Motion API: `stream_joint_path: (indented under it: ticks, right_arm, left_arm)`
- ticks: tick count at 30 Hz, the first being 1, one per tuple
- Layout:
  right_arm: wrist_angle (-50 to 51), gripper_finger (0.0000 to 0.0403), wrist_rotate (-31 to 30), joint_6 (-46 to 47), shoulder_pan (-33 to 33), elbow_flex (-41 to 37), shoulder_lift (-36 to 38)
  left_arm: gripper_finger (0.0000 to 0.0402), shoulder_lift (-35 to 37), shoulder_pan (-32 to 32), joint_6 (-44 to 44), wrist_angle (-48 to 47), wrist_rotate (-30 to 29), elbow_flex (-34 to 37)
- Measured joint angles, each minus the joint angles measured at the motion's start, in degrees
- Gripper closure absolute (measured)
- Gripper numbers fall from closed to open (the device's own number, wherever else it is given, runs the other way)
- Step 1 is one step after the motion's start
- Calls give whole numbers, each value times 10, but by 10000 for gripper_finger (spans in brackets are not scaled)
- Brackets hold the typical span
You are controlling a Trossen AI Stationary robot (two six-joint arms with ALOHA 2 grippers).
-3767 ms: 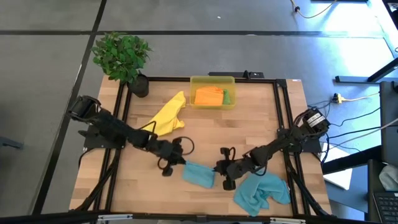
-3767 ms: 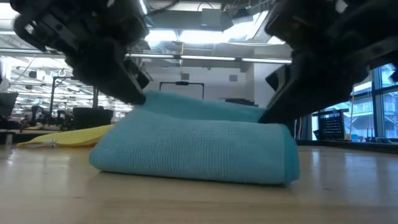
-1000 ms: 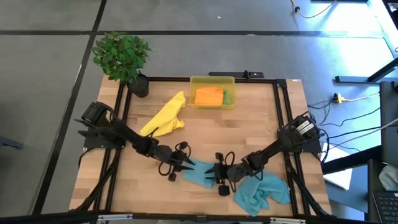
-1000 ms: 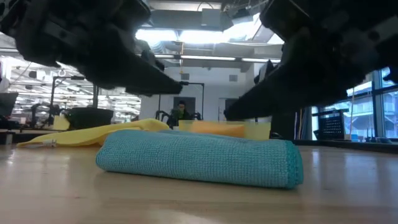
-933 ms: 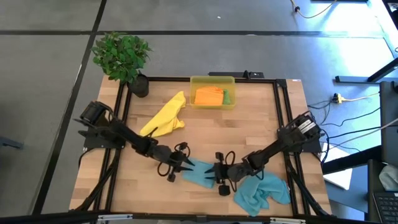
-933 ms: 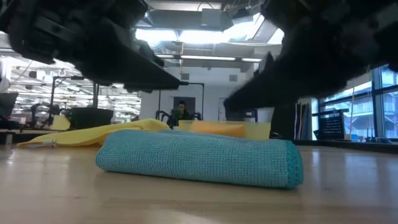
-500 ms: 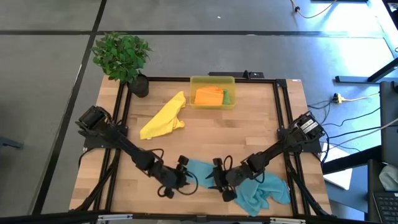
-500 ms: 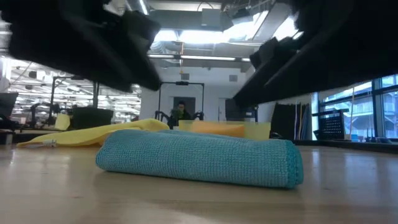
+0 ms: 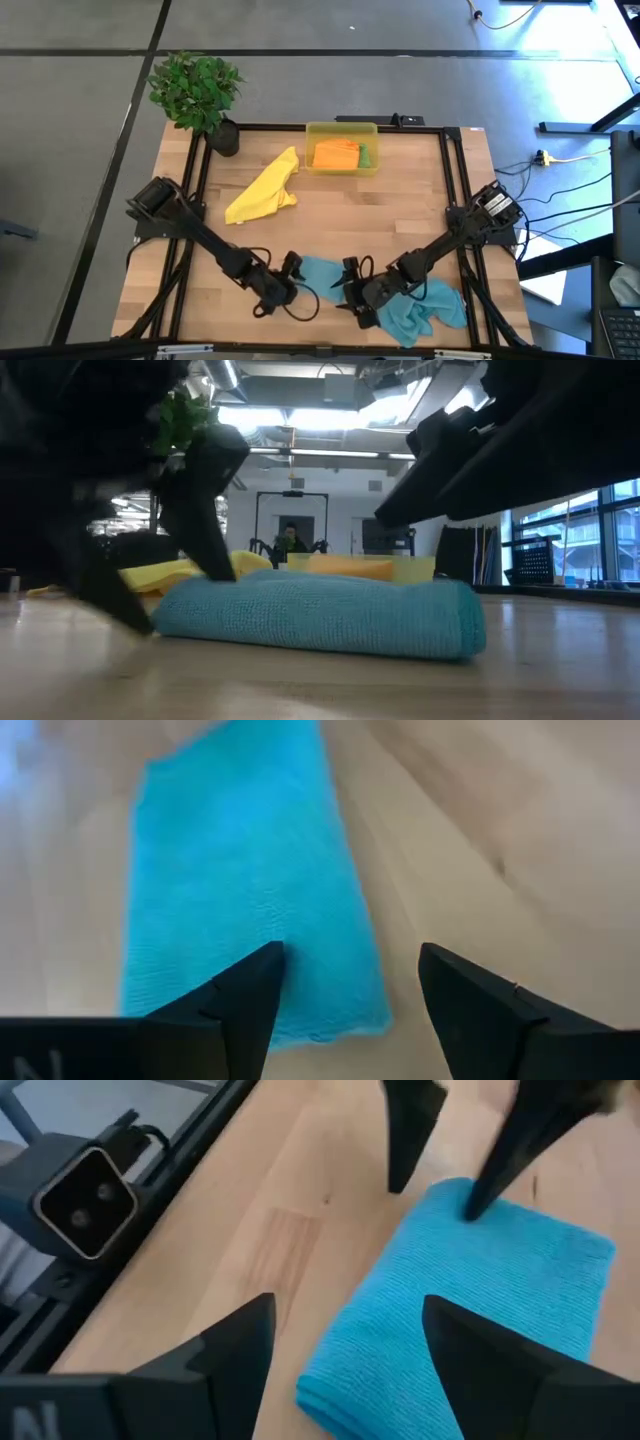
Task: Fold microfiber towels
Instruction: Stack the folded top blue microfiber cloth on the top of the orange microfiber cloth
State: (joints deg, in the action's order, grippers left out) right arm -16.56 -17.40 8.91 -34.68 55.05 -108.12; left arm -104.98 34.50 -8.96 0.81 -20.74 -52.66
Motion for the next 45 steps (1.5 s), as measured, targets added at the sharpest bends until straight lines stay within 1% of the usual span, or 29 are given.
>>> stream_joint_path:
  ticks: [4, 8, 10, 15, 22, 26, 30, 33, 37, 41, 43, 45]
  right_arm:
    - [21, 148, -25, 2, 0, 0, 0]
    - [69, 148, -69, 32, 7, 0, 0]
    - [90, 148, -74, 50, 16, 0, 0]
    - [101, 155, -77, 58, 33, 0, -1]
    - [109, 176, -76, 61, 47, 0, -7]
    - [107, 181, -76, 56, 53, 0, -14]
    - [88, 181, -76, 33, 55, 0, -11]
    - [85, 181, -76, 23, 55, 10, -10]
    - [81, 181, -76, 12, 56, 21, -10]
    - [46, 182, -74, -2, 65, 21, -10]
    - [25, 192, -62, -8, 73, 21, -14]
    - [14, 212, -36, -15, 83, 21, -22]
  left_arm:
    - [176, -19, 5, -17, 10, -27, 0]
    - [175, -25, 5, -25, 10, -51, -1]
    - [176, -26, 6, -38, 11, -62, -1]
    - [177, -27, 5, -60, 8, -86, -1]
    - [178, -27, 5, -74, 6, -100, 0]
    - [178, -26, 8, -78, 5, -104, 0]
    - [178, -14, 18, -69, -9, -109, -5]
    - [178, 4, 28, -64, 2, -115, -12]
    - [178, 0, 36, -62, -5, -126, -11]
    - [178, -9, 36, -62, -7, -127, -11]
    - [178, -9, 36, -59, -1, -128, -12]
    - [178, -9, 36, -60, -1, -128, -11]
